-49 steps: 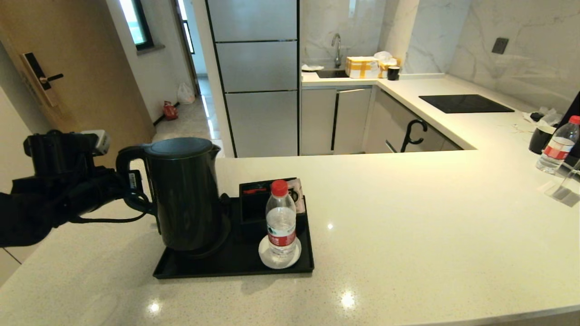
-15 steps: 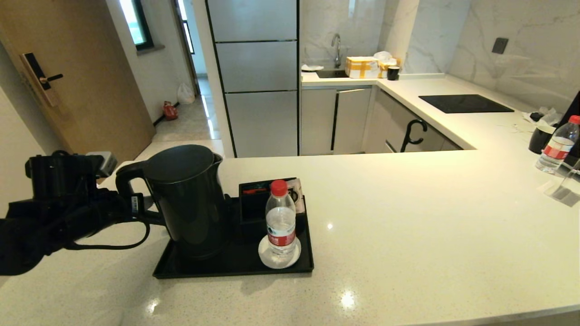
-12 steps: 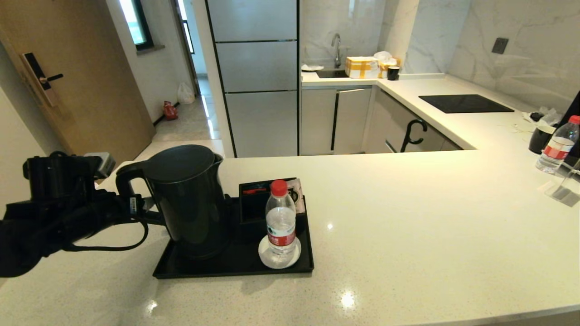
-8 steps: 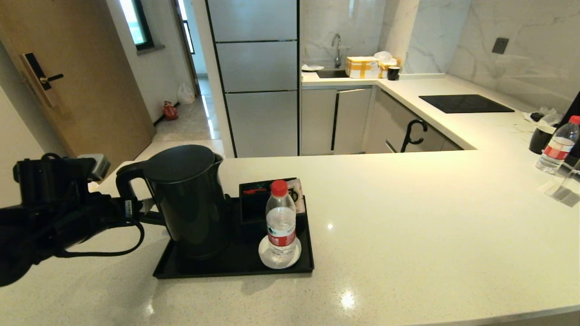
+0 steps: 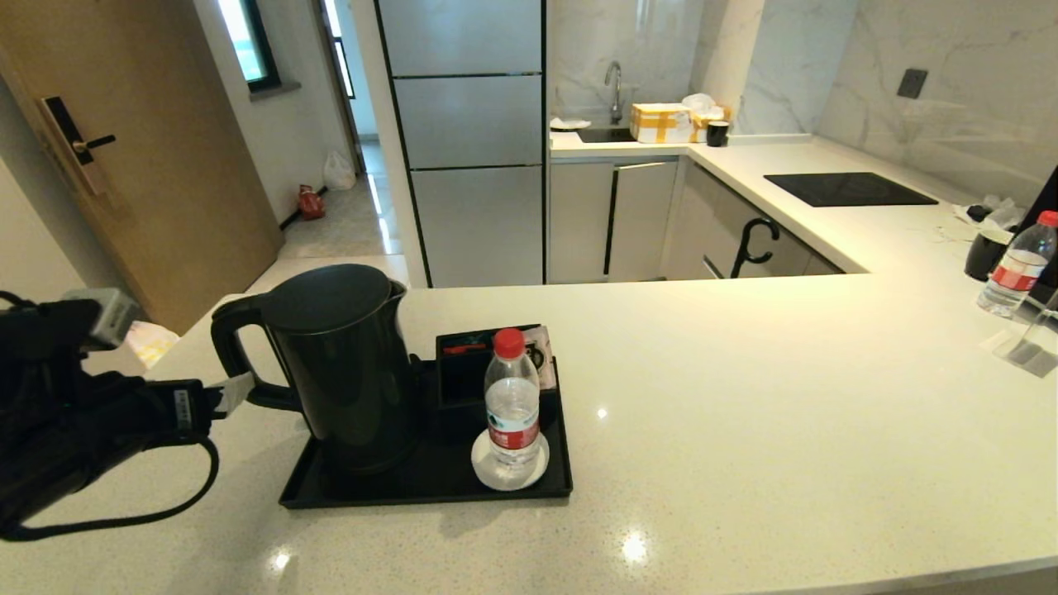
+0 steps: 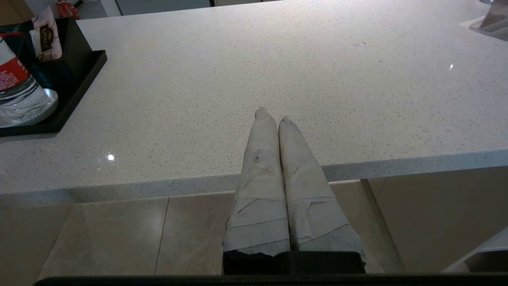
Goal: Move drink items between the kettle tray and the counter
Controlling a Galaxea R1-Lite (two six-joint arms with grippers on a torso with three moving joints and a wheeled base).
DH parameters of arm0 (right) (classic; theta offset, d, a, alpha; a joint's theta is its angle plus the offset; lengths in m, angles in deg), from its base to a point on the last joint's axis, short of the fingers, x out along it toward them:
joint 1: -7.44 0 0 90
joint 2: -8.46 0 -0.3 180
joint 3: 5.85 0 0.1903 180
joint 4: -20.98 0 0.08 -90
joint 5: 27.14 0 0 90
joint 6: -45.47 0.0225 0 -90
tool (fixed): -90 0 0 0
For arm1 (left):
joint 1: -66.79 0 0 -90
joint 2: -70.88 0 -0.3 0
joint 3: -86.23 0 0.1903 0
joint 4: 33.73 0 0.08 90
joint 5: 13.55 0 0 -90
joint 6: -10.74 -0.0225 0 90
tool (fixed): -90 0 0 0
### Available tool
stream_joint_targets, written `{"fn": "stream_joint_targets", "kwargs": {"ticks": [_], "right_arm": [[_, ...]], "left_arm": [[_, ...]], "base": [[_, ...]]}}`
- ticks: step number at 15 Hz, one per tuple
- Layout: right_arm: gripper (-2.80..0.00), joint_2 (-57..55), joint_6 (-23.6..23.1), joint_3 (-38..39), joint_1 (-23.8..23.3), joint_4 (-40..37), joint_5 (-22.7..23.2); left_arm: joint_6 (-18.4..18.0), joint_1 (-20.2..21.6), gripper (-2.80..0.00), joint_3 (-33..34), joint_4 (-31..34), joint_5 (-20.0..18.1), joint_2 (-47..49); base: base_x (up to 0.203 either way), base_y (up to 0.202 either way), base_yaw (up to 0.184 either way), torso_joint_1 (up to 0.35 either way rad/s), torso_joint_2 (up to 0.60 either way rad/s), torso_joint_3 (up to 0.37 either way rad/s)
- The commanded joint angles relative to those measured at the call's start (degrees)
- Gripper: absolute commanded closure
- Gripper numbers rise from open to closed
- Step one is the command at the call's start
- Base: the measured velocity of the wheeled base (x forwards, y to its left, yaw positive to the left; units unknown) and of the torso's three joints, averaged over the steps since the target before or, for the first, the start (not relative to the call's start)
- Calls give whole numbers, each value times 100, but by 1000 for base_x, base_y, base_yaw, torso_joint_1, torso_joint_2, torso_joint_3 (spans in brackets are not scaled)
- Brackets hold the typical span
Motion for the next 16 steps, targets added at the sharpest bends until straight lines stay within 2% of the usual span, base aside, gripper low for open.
{"fn": "stream_joint_targets", "kwargs": {"ticks": [1,3,4,6,9,10,12,14,16], "right_arm": [[0,-9,0,-1,1,-3,0],[0,-9,0,-1,1,-3,0],[0,-9,0,-1,1,-3,0],[0,-9,0,-1,1,-3,0],[0,-9,0,-1,1,-3,0],[0,0,0,-1,1,-3,0],[0,-9,9,-1,1,-3,0],[0,-9,0,-1,1,-3,0],[0,-9,0,-1,1,-3,0]], "left_arm": [[16,0,-280,112,425,-2,-1243],[94,-3,-280,-3,1484,-33,-2297],[173,-4,0,-239,2307,-71,-2899],[327,-6,0,-704,3746,-145,-3597],[419,-2,0,-845,4030,-211,-3710],[496,5,0,-1113,4570,-278,-3926],[731,20,0,-2069,6376,-475,-4892],[1119,-2,0,-3581,8054,-903,-5823],[1506,-25,0,-4735,9657,-1337,-6025]], "base": [[0,0,0,0,0,0],[0,0,0,0,0,0],[0,0,0,0,0,0],[0,0,0,0,0,0],[0,0,0,0,0,0],[0,0,0,0,0,0],[0,0,0,0,0,0],[0,0,0,0,0,0],[0,0,0,0,0,0]]}}
